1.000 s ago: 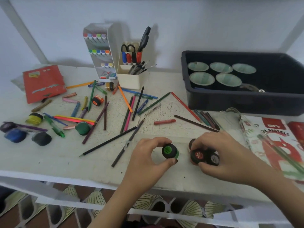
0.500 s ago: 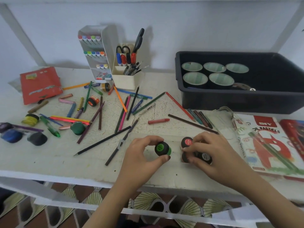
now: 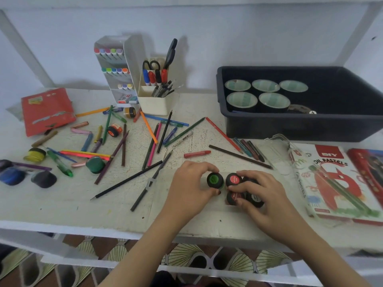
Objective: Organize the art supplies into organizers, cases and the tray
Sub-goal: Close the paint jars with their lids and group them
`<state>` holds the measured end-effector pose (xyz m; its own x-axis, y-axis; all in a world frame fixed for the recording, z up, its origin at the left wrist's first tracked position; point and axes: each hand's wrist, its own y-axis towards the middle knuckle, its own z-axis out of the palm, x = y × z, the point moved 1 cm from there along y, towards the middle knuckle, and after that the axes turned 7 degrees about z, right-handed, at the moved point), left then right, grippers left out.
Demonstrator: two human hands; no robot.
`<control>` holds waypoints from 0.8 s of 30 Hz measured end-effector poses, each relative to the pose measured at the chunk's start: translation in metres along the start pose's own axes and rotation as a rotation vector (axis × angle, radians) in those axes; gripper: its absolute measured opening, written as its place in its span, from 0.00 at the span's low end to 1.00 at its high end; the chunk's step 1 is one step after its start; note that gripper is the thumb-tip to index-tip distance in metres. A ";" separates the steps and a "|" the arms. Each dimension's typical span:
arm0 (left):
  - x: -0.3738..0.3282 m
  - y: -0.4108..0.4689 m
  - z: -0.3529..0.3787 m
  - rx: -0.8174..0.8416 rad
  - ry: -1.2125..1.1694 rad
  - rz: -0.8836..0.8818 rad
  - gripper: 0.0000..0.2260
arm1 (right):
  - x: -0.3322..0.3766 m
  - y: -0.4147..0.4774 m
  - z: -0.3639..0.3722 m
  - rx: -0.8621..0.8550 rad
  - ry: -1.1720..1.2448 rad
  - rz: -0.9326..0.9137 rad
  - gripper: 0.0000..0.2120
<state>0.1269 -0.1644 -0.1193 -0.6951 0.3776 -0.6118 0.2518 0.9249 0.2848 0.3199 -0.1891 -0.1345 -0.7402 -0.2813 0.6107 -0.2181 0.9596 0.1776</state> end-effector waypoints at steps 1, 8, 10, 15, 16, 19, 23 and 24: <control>0.001 0.000 0.001 -0.013 0.021 0.019 0.17 | 0.000 0.000 0.000 -0.002 0.004 0.002 0.12; 0.003 0.002 0.005 -0.051 0.109 0.066 0.17 | 0.001 -0.001 0.001 -0.011 0.016 0.011 0.12; 0.004 0.002 0.003 -0.037 0.131 0.086 0.17 | 0.002 -0.003 0.000 -0.015 0.016 0.016 0.12; 0.007 -0.001 -0.004 0.057 0.127 0.119 0.23 | 0.010 -0.004 0.000 -0.033 -0.045 0.037 0.12; 0.008 -0.003 -0.007 0.057 0.115 0.119 0.24 | 0.013 -0.003 0.000 -0.049 -0.057 0.033 0.11; 0.012 -0.008 -0.020 0.011 0.055 0.125 0.22 | 0.024 0.002 -0.003 -0.123 -0.068 -0.002 0.10; 0.037 -0.015 -0.058 -0.040 0.006 0.100 0.15 | 0.049 0.028 0.003 -0.194 -0.021 -0.022 0.10; 0.044 -0.018 -0.068 -0.060 0.012 0.090 0.14 | 0.056 0.034 0.005 -0.201 -0.014 -0.025 0.10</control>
<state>0.0455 -0.1673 -0.1011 -0.6796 0.4578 -0.5732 0.2729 0.8831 0.3817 0.2675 -0.1721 -0.0983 -0.7457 -0.3032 0.5933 -0.1057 0.9330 0.3440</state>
